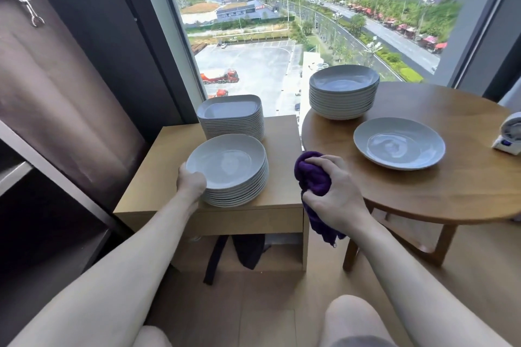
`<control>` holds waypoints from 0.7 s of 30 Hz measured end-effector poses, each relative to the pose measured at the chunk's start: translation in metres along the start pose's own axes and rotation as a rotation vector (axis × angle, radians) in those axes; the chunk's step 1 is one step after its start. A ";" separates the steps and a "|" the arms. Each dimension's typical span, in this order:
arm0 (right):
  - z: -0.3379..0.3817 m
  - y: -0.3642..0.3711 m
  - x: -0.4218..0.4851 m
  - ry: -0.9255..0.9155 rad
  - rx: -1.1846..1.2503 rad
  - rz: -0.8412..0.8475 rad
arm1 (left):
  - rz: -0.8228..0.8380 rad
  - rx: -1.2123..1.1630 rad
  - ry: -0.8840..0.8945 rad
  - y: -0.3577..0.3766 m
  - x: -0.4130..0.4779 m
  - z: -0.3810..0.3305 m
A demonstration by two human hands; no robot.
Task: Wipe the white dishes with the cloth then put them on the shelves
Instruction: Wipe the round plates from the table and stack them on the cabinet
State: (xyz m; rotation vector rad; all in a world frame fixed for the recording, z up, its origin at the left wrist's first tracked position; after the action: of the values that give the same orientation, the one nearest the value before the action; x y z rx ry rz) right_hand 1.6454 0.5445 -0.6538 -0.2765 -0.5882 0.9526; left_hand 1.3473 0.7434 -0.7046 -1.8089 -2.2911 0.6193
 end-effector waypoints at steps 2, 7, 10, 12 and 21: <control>-0.002 -0.004 0.001 0.003 -0.010 -0.015 | 0.008 0.019 -0.007 0.002 0.000 0.003; -0.006 -0.012 0.005 0.033 -0.010 -0.025 | -0.059 0.232 0.033 -0.009 -0.008 -0.008; -0.007 -0.022 0.007 0.050 -0.018 -0.041 | -0.185 0.233 0.326 -0.011 -0.039 -0.056; -0.011 -0.035 0.007 0.073 -0.015 -0.080 | -0.066 0.132 0.471 0.014 -0.070 -0.087; -0.060 -0.126 0.002 0.283 -0.021 -0.380 | 0.613 -0.072 0.186 0.215 -0.180 -0.102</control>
State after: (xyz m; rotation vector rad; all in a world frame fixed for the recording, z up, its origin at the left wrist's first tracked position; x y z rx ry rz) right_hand 1.7671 0.4774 -0.6430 -0.2992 -0.3715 0.5282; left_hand 1.6234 0.6335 -0.6775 -2.4970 -1.6461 0.4171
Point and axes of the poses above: each hand's wrist, its own x-axis towards the middle knuckle, its own y-axis out of the palm, z = x × y, the point moved 9 cm from there along x, towards the middle knuckle, and after that the axes turned 7 degrees about -z, right-handed, at the moved point
